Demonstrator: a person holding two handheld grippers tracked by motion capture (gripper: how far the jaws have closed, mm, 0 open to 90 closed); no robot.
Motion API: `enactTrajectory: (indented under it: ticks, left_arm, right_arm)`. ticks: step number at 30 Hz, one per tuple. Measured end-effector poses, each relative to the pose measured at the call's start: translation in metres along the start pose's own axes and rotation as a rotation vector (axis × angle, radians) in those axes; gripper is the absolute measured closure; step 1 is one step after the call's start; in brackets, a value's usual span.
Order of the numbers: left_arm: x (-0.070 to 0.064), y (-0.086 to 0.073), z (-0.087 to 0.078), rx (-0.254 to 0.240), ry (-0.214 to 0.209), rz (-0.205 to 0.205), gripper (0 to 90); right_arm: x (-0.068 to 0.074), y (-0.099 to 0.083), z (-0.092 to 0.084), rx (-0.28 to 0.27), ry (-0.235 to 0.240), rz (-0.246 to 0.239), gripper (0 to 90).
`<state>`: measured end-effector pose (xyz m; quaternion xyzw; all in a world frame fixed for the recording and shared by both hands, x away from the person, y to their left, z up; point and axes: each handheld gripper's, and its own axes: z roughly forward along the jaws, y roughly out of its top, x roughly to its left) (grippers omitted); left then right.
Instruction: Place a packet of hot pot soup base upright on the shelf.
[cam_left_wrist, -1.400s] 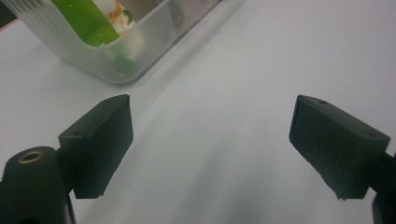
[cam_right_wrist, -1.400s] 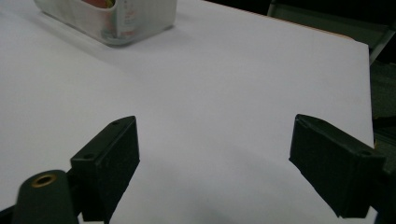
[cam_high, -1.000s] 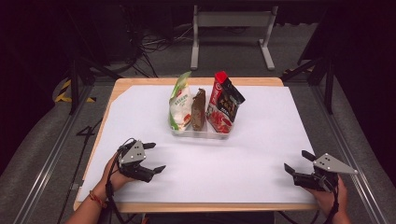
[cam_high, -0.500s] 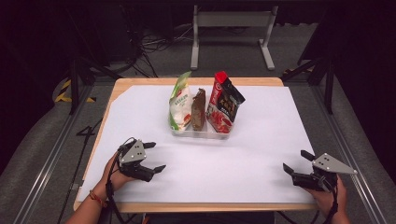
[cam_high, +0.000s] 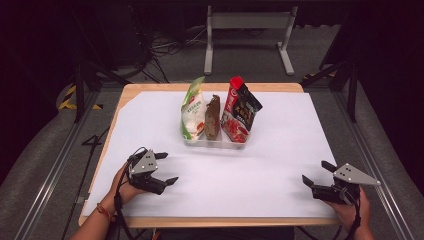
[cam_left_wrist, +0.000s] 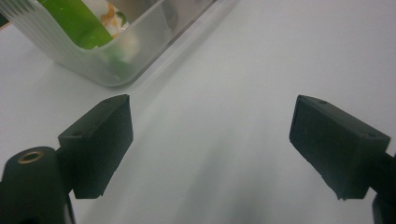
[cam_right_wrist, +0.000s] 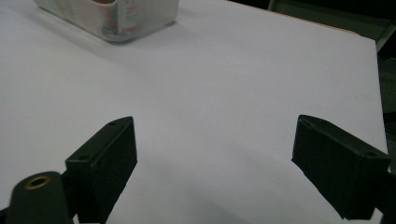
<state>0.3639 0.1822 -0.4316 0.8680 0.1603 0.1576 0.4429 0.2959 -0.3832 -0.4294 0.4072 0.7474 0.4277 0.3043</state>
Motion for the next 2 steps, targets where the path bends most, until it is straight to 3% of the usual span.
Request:
enactTrajectory:
  ticks: [2]
  left_arm:
    - [0.0005, 0.0, 0.001, 0.001, -0.002, -0.002, 14.2]
  right_arm:
    - [0.0, 0.0004, 0.0001, 0.001, -0.001, 0.001, 14.4]
